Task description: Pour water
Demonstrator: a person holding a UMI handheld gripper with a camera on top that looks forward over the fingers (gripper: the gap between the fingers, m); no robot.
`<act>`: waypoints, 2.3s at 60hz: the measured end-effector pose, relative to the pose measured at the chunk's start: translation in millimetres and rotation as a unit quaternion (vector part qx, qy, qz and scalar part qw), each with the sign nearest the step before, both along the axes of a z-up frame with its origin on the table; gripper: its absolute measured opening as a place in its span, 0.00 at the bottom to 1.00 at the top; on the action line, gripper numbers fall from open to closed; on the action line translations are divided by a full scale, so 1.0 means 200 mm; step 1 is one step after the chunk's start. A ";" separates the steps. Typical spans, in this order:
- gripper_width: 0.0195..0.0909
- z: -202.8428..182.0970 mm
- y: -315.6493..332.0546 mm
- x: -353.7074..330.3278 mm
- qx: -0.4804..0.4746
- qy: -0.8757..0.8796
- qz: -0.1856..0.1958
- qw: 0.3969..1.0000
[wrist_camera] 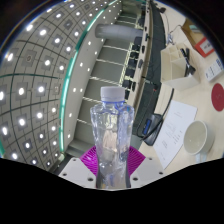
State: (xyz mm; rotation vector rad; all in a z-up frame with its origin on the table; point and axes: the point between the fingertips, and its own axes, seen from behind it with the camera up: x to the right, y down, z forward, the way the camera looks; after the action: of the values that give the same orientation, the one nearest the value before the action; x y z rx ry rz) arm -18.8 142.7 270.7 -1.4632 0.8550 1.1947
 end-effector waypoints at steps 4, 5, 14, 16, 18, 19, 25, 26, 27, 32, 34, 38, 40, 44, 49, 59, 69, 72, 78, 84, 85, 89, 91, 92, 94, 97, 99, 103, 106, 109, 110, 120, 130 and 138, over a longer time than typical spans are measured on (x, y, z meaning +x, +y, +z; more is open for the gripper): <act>0.20 0.10 0.00 0.14 0.025 -0.101 -0.020 0.994; 0.20 0.13 0.00 0.18 0.030 -0.126 -0.025 0.991; 0.19 0.23 -0.03 0.49 0.042 -0.339 -0.068 0.937; 0.19 0.22 -0.06 0.58 0.037 -0.380 -0.078 0.921; 0.19 0.19 -0.07 0.64 0.030 -0.416 -0.084 0.905; 0.19 0.18 -0.07 0.68 0.026 -0.433 -0.088 0.897; 0.19 0.02 -0.10 0.89 -0.007 -0.518 -0.099 0.849; 0.19 -0.01 -0.11 0.92 -0.013 -0.530 -0.100 0.842; 0.19 -0.05 -0.11 0.95 -0.019 -0.541 -0.101 0.835; 0.19 -0.23 -0.15 1.03 -0.046 -0.586 -0.096 0.804; 0.19 -0.30 -0.15 1.06 -0.058 -0.601 -0.093 0.792; 0.19 -0.50 -0.14 1.11 -0.081 -0.626 -0.084 0.771; 0.19 -0.57 -0.16 1.12 -0.089 -0.630 -0.078 0.767; 0.19 -0.71 -0.18 1.15 -0.107 -0.630 -0.071 0.766; 0.20 -0.86 -0.16 1.18 -0.126 -0.624 -0.071 0.768; 0.20 -0.91 -0.19 1.22 -0.125 -0.612 -0.092 0.776; 0.42 -0.91 -0.19 1.24 -0.129 -0.608 -0.099 0.777; 0.53 -0.93 -0.20 1.25 -0.144 -0.604 -0.097 0.778; 0.90 -0.95 -0.23 1.23 -0.166 -0.590 -0.086 0.785; 0.94 -0.90 -0.30 1.21 -0.183 -0.587 -0.086 0.784; 0.94 -0.89 -0.32 1.20 -0.184 -0.587 -0.086 0.784; 0.93 -0.83 -0.39 1.16 -0.193 -0.589 -0.084 0.781; 0.93 -0.80 -0.44 1.13 -0.198 -0.590 -0.083 0.779; 0.92 -0.78 -0.46 1.11 -0.200 -0.590 -0.083 0.778; 0.93 -0.74 -0.52 1.07 -0.205 -0.589 -0.082 0.778; 0.92 -0.68 -0.61 1.00 -0.213 -0.585 -0.075 0.779; 0.93 -0.65 -0.68 0.93 -0.216 -0.583 -0.067 0.780; 0.92 -0.58 -0.84 0.81 -0.228 -0.579 -0.055 0.781; 0.93 -0.51 -0.97 0.74 -0.240 -0.576 -0.054 0.780; 0.93 -0.44 -1.09 0.65 -0.247 -0.573 -0.050 0.780; 0.93 -0.42 -1.13 0.62 -0.247 -0.573 -0.049 0.780; 0.93 -0.23 -1.46 0.36 -0.241 -0.585 -0.041 0.773; 0.93 -0.11 -1.68 0.15 -0.230 -0.595 -0.029 0.770; 0.93 -0.07 -1.81 0.07 -0.217 -0.612 -0.023 0.760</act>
State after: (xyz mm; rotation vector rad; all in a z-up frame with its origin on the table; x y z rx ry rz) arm -4.6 -218.3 255.8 -2.1132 0.1958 -0.2027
